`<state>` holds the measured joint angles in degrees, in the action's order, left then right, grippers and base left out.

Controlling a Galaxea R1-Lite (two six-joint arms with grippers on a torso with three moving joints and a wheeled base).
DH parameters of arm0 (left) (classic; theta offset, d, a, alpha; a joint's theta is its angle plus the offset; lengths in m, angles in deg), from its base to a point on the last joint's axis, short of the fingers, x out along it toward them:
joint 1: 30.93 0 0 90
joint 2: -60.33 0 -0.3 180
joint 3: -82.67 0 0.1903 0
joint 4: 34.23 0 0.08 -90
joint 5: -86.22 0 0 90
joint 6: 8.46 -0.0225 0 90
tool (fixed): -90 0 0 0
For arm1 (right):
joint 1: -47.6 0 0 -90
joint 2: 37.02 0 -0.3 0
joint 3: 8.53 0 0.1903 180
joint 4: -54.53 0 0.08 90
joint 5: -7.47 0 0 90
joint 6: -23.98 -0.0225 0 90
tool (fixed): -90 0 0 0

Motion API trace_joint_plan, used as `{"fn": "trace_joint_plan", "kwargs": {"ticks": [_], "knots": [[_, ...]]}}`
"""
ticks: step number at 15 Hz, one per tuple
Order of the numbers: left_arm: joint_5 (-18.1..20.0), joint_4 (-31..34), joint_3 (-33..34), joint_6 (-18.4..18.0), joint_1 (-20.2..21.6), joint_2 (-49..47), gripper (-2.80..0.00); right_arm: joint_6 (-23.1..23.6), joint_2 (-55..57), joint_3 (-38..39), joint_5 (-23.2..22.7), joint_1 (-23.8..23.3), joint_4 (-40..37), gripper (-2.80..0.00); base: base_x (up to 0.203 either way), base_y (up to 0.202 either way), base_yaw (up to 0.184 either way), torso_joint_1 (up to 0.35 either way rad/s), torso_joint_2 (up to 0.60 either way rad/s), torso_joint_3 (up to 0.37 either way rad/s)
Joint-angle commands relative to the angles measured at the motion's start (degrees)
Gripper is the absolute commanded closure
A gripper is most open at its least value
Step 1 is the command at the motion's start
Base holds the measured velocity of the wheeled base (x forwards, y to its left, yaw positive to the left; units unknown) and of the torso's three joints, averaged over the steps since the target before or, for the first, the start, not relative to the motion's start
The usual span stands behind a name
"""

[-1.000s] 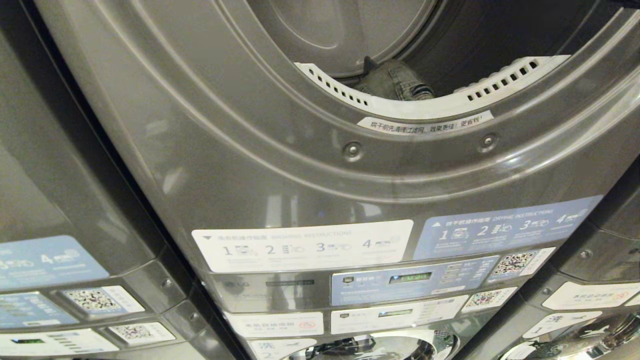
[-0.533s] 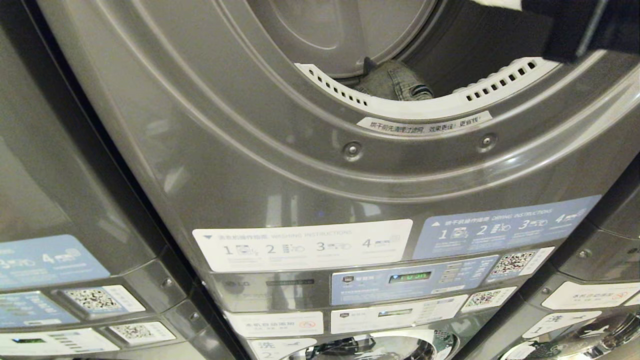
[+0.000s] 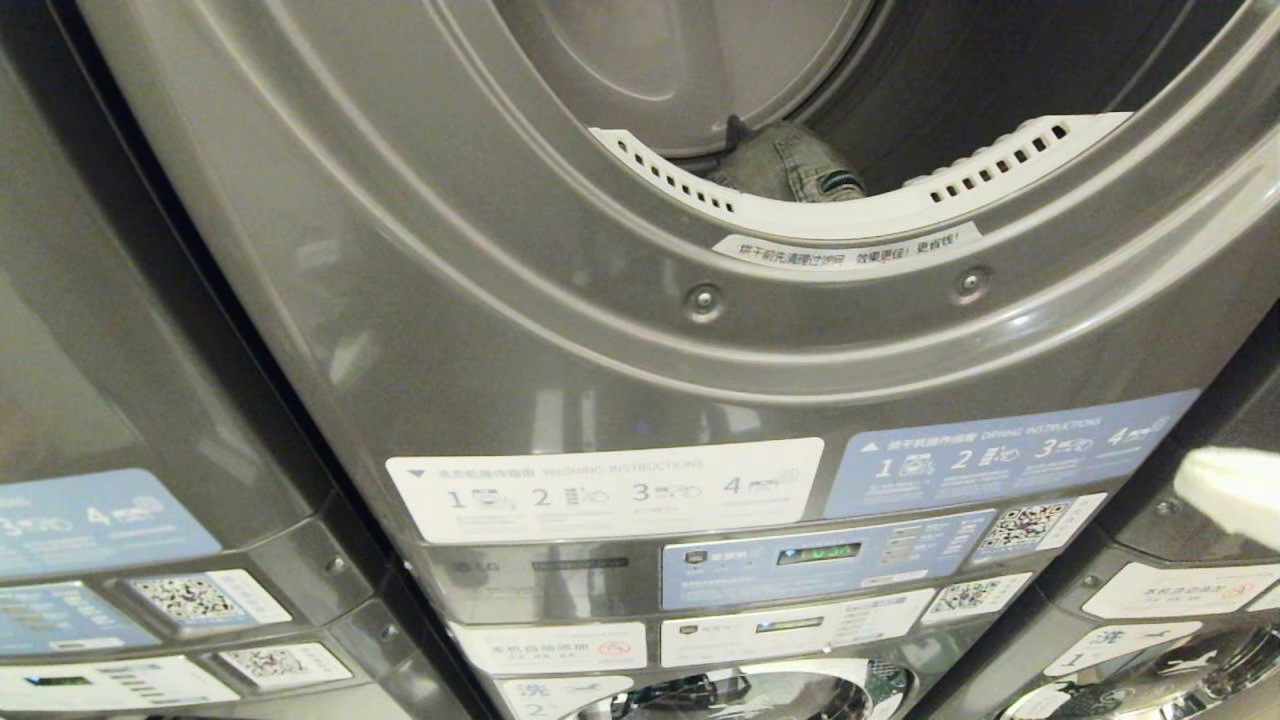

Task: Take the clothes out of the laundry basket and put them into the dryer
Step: Close the dryer

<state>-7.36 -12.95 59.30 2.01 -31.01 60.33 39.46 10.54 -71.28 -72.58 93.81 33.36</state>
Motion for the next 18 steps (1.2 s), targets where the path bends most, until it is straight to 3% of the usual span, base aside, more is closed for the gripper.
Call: {"fn": "trace_joint_plan", "kwargs": {"ticks": [1,4,6,12,18], "knots": [[-0.03,-0.02,1.76,0.08,-0.01,0.0,0.0,0.02,-8.4,8.73,0.09,-0.12,-0.23,0.0,0.0,0.0,0.0,0.0,0.0,0.0],[-0.03,0.06,1.76,-0.01,0.05,-0.05,0.0,-0.89,-18.28,22.51,0.87,-0.39,-0.83,0.0,0.0,0.0,0.0,0.0,0.0,0.0],[0.06,0.06,1.76,-0.01,-0.01,-0.09,0.0,-4.02,-24.64,28.13,1.06,-0.47,-2.56,0.0,0.0,0.0,0.0,0.0,0.0,0.0],[0.06,-0.01,1.76,-0.01,-0.01,-0.09,0.0,-11.7,-48.7,31.73,-7.42,-0.72,-19.06,0.0,0.0,0.0,0.0,0.0,0.0,0.0],[-0.11,0.06,1.76,0.13,0.02,-0.02,0.0,-13.72,-33.74,31.32,-8.06,-10.24,-22.2,0.0,0.0,0.0,0.0,0.0,0.0,0.0]]}}
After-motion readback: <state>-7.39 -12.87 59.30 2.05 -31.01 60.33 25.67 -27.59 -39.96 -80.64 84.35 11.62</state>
